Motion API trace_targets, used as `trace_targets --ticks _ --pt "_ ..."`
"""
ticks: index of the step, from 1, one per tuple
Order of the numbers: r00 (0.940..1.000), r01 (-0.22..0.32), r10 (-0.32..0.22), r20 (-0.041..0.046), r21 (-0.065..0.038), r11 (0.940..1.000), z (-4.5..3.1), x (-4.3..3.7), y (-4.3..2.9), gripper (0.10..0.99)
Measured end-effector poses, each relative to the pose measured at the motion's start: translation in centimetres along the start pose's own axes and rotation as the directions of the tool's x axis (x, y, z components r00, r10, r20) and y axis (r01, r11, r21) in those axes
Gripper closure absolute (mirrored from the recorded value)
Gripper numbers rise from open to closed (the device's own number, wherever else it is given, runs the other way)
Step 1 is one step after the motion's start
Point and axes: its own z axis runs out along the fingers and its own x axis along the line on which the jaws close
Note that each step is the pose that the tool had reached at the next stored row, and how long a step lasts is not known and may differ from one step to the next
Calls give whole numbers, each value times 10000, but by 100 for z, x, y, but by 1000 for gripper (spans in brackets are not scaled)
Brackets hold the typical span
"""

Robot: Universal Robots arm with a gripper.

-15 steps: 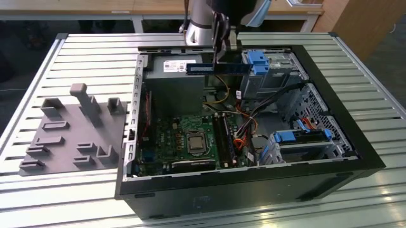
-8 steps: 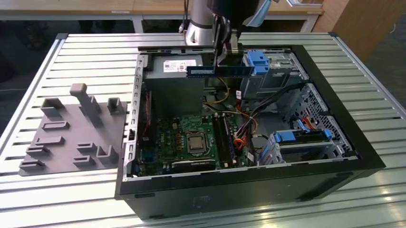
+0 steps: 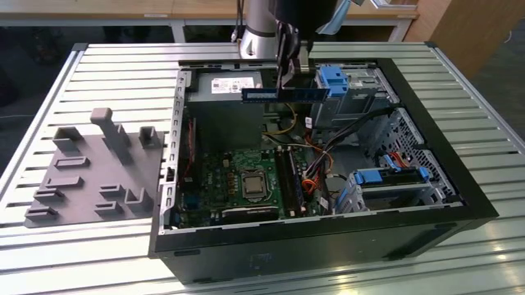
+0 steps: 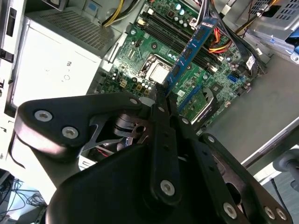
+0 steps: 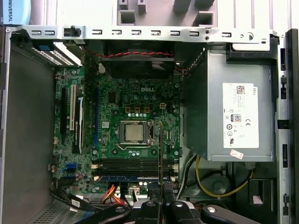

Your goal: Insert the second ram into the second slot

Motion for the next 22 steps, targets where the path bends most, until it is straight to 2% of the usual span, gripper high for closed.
trace_targets --ticks 22 --pt "10000 2 -2 -1 0 10000 -2 75 -1 949"
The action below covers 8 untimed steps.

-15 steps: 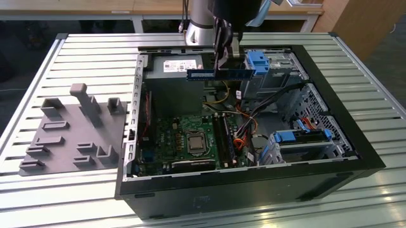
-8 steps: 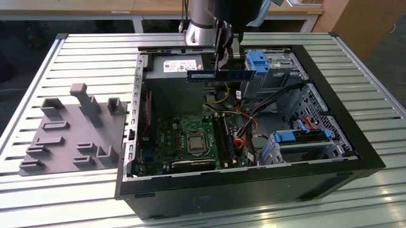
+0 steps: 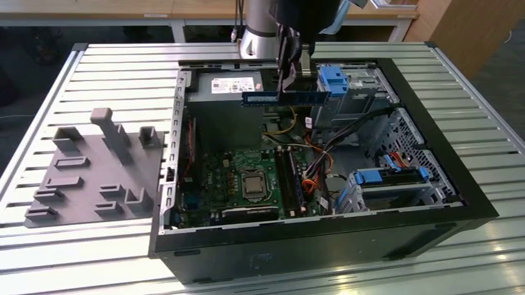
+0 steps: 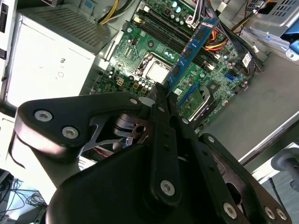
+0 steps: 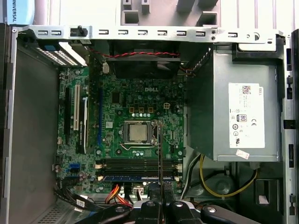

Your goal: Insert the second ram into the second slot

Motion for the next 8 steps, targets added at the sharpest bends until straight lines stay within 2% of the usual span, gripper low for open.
trace_targets --ticks 8 --pt "10000 -2 2 0 1 10000 -1 61 1 949"
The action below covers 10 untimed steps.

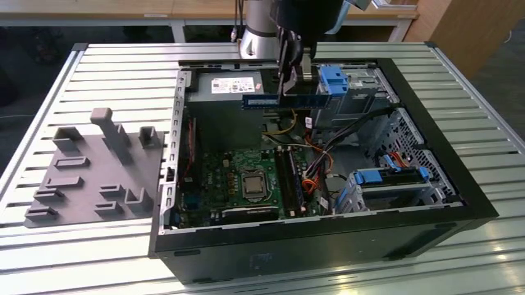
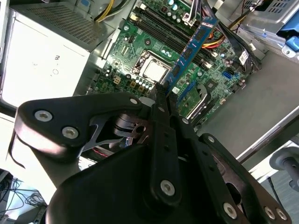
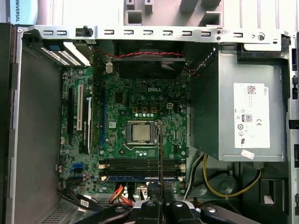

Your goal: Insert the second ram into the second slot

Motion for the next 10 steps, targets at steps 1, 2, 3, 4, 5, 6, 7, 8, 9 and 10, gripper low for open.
trace_targets --ticks 1,2,3,4,5,6,7,8,9,10 --pt "10000 0 0 0 0 10000 0 6 0 949" --pt "10000 0 0 0 0 10000 0 13 0 949" --pt "10000 1 -1 -1 -1 10000 -1 20 0 949" --pt "10000 1 -1 0 0 10000 0 28 0 949" --pt "10000 0 0 1 0 10000 0 35 0 949" --pt "10000 0 0 0 0 10000 -1 41 0 949" --pt "10000 0 0 0 0 10000 -1 47 0 949" --pt "10000 0 0 1 0 10000 -1 54 0 949" --pt "10000 0 0 0 0 10000 -1 61 0 949" --pt "10000 0 0 0 0 10000 -1 68 0 949"
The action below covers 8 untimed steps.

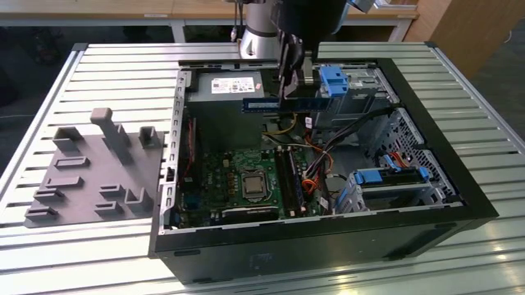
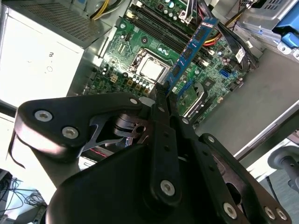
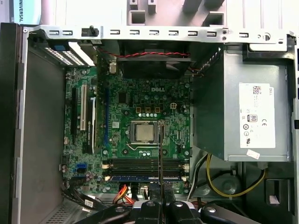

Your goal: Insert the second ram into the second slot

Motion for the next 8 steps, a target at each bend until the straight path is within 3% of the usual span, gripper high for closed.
trace_targets --ticks 8 --pt "10000 -4 4 0 0 10000 -1 45 0 949"
